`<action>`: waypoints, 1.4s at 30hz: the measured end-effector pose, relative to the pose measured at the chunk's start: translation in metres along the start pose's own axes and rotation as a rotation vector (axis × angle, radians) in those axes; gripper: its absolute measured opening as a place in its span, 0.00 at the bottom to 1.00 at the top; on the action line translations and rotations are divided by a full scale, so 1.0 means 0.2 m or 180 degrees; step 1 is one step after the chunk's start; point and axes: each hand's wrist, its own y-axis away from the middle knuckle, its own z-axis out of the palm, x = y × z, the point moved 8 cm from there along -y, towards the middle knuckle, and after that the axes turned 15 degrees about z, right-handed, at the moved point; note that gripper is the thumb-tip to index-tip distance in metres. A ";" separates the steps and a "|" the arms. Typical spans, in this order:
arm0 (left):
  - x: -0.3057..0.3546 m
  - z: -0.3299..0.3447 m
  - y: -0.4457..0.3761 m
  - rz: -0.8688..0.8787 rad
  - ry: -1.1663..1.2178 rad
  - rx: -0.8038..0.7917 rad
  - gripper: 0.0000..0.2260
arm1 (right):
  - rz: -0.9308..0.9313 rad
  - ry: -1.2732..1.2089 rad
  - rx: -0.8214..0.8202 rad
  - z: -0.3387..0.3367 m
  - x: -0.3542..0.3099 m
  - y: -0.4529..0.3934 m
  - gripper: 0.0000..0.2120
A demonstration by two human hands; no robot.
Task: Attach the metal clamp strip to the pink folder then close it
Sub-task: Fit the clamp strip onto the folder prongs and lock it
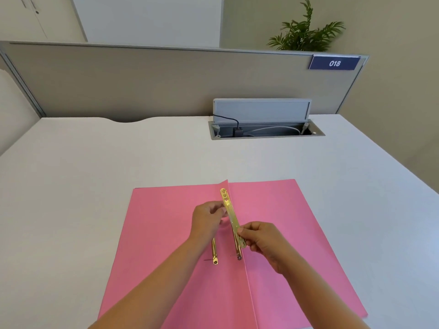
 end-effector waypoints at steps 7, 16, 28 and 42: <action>-0.04 0.02 0.00 -0.0044 0.0127 0.0015 0.09 | 0.0027 0.0025 0.0041 -0.01 0.01 0.01 0.04; -0.06 0.05 0.03 -0.0127 0.0155 -0.0115 0.09 | 0.0026 0.0087 0.0061 0.00 0.02 0.03 0.05; -0.04 0.07 0.06 -0.0250 0.0311 -0.0204 0.15 | 0.0017 0.0077 0.0103 0.01 0.04 0.02 0.06; -0.04 0.09 0.09 -0.0796 0.1066 -0.0106 0.07 | -0.0030 0.0109 0.0123 0.02 0.02 0.02 0.06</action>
